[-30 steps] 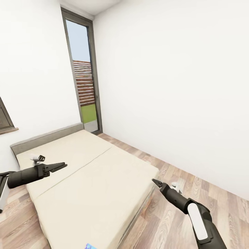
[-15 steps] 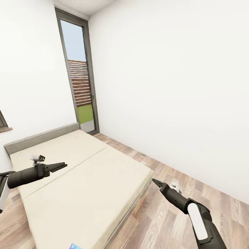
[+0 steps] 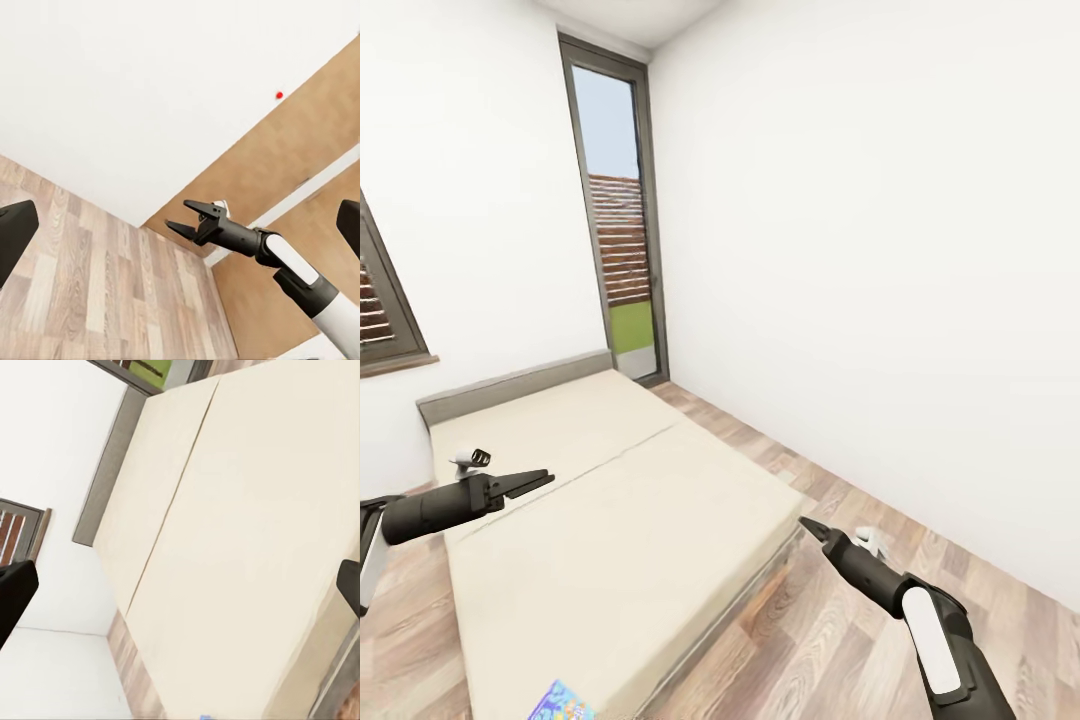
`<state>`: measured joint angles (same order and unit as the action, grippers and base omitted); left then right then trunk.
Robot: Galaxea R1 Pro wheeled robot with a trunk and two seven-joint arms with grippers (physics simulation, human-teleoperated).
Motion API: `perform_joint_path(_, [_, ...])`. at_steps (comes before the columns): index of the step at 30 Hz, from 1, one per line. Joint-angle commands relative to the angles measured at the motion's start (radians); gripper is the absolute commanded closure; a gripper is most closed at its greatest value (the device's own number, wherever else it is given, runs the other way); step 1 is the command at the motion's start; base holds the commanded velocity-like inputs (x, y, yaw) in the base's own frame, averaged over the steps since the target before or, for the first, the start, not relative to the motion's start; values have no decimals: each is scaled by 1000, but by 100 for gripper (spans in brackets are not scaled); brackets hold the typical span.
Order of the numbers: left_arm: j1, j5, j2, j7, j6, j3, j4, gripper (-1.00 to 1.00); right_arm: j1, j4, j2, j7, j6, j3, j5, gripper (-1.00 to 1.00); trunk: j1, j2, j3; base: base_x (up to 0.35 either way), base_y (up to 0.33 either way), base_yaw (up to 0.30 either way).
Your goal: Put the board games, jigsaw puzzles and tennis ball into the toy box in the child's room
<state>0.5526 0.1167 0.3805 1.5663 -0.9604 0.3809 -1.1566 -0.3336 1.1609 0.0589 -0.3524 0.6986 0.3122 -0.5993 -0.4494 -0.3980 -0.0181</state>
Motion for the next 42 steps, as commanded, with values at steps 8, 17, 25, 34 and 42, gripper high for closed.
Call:
perform_joint_path(8, [1, -2, 0, 5, -11, 0, 0, -100, -1, 0, 1, -3, 7, 4, -1, -100, -1, -2, -2, 0, -266, 280])
perform_joint_path(17, [1, -2, 0, 5, -10, 1, 0, -100, -1, 0, 1, -3, 7, 4, -1, -100, -1, -2, -2, 0, -77, 281])
perform_joint_path(25, [1, -2, 0, 5, -9, 1, 0, -100, -1, 0, 3, -3, 7, 4, 0, -100, -1, -2, -2, 0, -7, 281])
perform_joint_path(34, [1, -2, 0, 5, -10, 1, 0, -100, -1, 0, 4, -3, 7, 4, 0, -100, -1, -2, -2, 0, -1, 281])
perform_joint_path(42, [1, -2, 0, 5, -10, 1, 0, -100, -1, 0, 3, -3, 7, 4, 0, -100, -1, -2, -2, 0, 0, 281])
